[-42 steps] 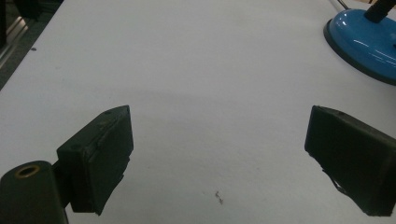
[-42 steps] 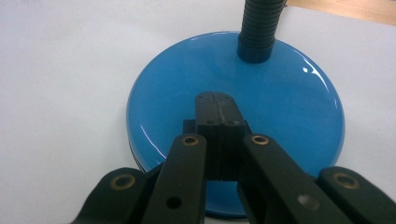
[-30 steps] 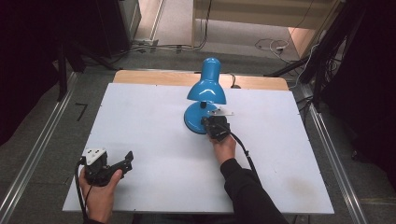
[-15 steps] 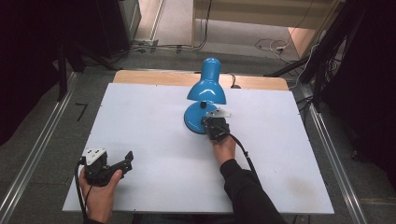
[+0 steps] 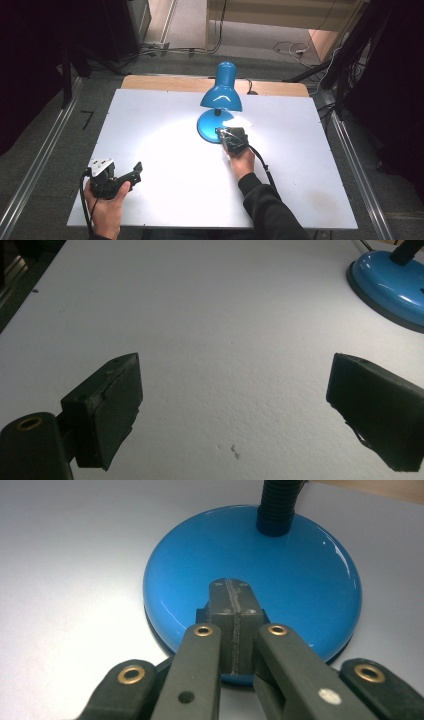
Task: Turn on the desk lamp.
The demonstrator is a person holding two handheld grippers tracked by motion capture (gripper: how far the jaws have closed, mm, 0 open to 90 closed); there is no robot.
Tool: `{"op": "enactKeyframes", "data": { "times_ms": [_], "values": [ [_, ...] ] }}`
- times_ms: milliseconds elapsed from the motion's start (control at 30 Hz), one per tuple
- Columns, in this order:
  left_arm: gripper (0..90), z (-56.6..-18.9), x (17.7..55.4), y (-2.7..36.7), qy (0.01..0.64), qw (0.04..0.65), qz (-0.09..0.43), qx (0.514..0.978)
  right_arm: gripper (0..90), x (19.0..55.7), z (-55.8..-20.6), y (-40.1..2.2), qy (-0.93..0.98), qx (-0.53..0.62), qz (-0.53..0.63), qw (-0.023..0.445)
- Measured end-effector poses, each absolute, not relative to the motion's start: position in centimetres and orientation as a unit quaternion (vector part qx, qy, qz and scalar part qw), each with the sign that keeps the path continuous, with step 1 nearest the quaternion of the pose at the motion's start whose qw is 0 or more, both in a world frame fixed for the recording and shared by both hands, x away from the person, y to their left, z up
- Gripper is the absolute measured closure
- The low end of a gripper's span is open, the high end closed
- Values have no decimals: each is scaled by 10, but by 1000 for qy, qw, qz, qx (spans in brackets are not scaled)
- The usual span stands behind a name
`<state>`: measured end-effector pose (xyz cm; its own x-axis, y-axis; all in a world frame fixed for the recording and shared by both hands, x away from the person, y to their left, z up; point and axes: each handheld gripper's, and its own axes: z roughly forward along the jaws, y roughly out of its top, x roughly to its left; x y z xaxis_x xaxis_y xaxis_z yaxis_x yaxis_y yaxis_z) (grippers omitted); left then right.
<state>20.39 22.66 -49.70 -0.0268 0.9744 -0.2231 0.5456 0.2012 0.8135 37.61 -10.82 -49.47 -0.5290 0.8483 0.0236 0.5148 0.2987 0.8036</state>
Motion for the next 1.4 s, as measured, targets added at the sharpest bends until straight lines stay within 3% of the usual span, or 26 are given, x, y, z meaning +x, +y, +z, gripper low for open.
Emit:
{"op": "enactKeyframes", "data": {
  "times_ms": [167,333,367,467,500,533,767,1400],
  "values": [
    [85,-497,204,225,664,399,269,573,876,371,-488,-117,780,436,402,202],
    [85,-497,204,225,664,398,271,572,682,365,-480,-128,782,433,409,181],
    [85,-497,204,225,664,399,270,572,682,365,-480,-128,782,433,409,181],
    [85,-497,204,225,664,398,271,572,528,361,-477,-137,789,429,406,168],
    [85,-497,204,225,664,398,271,572,528,361,-477,-137,789,429,406,168],
    [85,-497,204,225,664,397,271,572,445,358,-475,-143,790,429,408,163],
    [85,-497,204,224,664,398,270,572,281,349,-472,-164,796,423,405,155],
    [85,-497,203,227,667,397,271,569,221,321,-470,-232,790,443,392,162]
  ]
}}
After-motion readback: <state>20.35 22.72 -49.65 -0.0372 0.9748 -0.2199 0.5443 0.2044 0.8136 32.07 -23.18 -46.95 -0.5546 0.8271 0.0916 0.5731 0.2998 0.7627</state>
